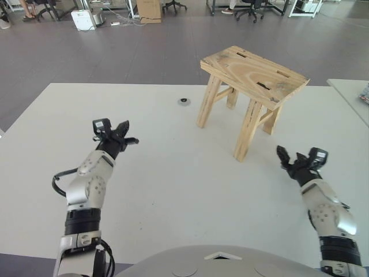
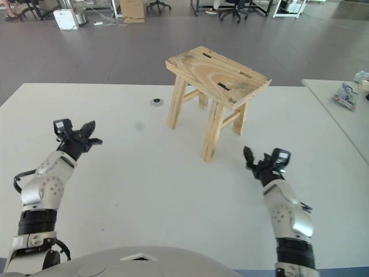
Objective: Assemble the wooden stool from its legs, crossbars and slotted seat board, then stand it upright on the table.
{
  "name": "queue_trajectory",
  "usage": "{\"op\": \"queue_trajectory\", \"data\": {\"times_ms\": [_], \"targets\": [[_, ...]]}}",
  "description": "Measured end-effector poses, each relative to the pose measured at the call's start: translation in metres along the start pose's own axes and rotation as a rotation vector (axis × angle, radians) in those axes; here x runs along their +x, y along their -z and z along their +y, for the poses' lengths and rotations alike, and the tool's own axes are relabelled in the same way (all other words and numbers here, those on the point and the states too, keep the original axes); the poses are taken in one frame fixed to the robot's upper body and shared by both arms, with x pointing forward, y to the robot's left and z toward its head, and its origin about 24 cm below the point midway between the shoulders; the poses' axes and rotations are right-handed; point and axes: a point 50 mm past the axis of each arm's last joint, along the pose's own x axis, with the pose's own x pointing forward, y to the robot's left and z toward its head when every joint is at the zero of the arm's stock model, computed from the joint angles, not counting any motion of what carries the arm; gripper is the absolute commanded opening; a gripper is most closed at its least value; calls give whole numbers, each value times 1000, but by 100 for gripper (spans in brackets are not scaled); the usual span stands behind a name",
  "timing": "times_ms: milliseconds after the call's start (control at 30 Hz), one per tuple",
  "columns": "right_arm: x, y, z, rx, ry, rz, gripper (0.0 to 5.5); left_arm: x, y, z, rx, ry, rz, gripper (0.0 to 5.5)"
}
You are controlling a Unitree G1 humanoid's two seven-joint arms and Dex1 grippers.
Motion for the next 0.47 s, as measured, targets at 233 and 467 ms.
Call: {"op": "queue_trajectory", "data": {"times_ms": [233, 467], "targets": [[11, 10, 22, -91, 54, -36, 426, -19, 30, -14, 151, 43, -103, 0], [12, 18, 37, -112, 23, -23, 426, -17, 32, -26, 118, 70, -149, 0]]}}
